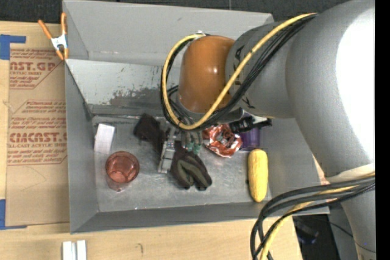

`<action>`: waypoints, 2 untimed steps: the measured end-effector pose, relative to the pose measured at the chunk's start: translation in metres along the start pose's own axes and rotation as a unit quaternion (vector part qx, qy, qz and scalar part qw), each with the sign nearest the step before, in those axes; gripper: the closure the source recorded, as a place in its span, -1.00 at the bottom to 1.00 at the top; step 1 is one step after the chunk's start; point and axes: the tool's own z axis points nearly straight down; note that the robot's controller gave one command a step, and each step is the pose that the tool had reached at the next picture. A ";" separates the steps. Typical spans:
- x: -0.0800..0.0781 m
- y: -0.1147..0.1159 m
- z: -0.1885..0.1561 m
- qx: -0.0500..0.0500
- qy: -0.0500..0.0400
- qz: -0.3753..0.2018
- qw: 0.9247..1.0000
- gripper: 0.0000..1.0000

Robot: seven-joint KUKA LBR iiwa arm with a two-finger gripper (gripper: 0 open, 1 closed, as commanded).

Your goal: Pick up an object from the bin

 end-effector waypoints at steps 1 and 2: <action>0.005 -0.010 0.045 -0.001 0.000 0.066 0.998 -1.00; 0.015 -0.009 0.044 -0.001 -0.001 0.188 0.982 1.00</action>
Offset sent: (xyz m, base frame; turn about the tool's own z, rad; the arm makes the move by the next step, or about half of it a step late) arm -0.0179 -0.0070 -0.0449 0.3785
